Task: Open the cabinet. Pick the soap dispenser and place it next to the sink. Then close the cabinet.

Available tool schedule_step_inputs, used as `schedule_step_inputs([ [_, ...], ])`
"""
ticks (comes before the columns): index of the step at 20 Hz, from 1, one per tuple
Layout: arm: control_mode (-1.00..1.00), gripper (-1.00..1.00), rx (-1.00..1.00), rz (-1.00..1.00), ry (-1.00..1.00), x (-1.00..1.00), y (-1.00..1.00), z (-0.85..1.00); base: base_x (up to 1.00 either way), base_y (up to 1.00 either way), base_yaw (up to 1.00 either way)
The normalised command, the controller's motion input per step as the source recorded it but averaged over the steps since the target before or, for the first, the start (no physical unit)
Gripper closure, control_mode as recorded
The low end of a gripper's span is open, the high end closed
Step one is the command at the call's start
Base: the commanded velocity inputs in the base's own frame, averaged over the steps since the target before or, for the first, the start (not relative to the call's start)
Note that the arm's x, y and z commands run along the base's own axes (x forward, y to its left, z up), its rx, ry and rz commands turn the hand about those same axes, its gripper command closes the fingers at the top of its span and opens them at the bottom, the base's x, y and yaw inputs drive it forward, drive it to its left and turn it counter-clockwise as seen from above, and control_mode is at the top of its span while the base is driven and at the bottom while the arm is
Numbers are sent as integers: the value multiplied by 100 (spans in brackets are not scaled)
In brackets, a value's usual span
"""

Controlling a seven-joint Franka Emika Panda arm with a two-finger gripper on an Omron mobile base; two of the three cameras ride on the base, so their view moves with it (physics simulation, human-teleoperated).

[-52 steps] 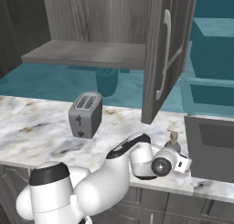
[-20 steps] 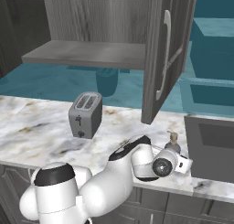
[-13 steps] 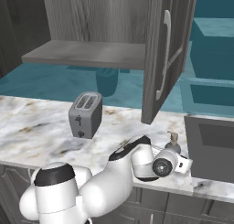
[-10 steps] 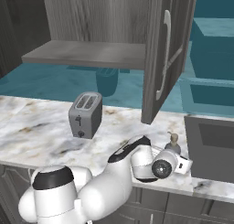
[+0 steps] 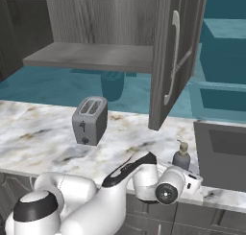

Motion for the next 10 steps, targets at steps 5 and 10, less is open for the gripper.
schedule_step_inputs([
  [5, -100, -100, 0, 0, 0, -14, 5, 12, 0, 0, 0],
  [10, -100, -100, 0, 0, 0, -50, 1, 46, 0, 0, 0],
])
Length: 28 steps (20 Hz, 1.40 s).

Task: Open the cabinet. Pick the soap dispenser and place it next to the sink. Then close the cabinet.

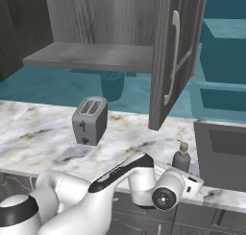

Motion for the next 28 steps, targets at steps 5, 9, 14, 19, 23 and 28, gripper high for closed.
schedule_step_inputs([
  [5, -100, -100, 0, 0, 0, -92, 0, 77, 0, 0, 0],
  [9, -100, -100, 0, 1, 0, -99, 26, 72, 0, 0, 0],
  [14, -100, -100, 0, 15, 0, -51, 85, 45, 0, 0, 0],
  [19, -100, -100, 0, 23, 8, -11, 100, 54, 0, 0, 0],
  [23, -100, -100, 2, 23, 4, 0, 98, 69, 0, 0, 0],
  [28, -100, -100, 1, 11, 6, 0, 96, 96, 0, 0, 0],
])
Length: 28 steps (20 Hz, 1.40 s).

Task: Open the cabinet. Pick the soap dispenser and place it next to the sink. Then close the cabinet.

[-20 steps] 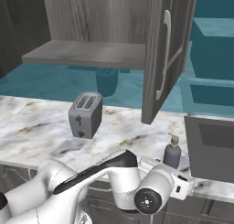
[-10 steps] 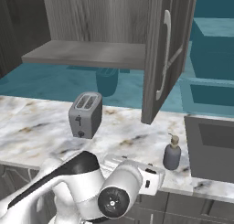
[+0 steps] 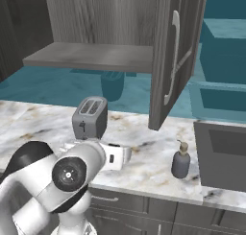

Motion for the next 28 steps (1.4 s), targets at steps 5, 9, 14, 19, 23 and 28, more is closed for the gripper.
schedule_step_inputs([
  [5, -100, -100, 1, 11, 12, 0, 72, 93, 0, 0, 0],
  [9, -100, -100, 1, 9, 6, -11, 57, 77, 0, 0, 0],
  [14, -100, -100, 1, 0, 1, -3, 56, 54, 0, 0, 0],
  [19, -100, -100, 12, -5, 0, -14, 48, 13, 0, 0, 0],
  [23, -100, -100, 10, -5, -9, -31, 21, -22, 0, 0, 0],
  [28, -100, -100, 5, -8, -22, -3, 10, -23, 0, 0, 0],
])
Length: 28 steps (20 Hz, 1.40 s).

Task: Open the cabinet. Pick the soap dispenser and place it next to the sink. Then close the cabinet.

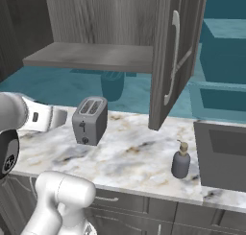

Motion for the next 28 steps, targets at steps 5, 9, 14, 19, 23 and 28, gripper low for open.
schedule_step_inputs([
  [5, -100, -100, -1, -3, -22, -20, 20, 19, 0, 0, 0],
  [9, -100, -100, -9, -2, -8, -29, 0, 26, 0, 0, 0],
  [14, -100, -100, -9, -6, -10, -55, 0, 15, 0, 0, 0],
  [19, -100, -100, -4, -7, -4, -66, 1, 4, 0, 0, 0],
  [23, -100, -100, 0, -6, -5, -56, 13, 13, 0, 0, 0],
  [28, -100, -100, 0, -4, -13, -48, 15, 27, 0, 0, 0],
])
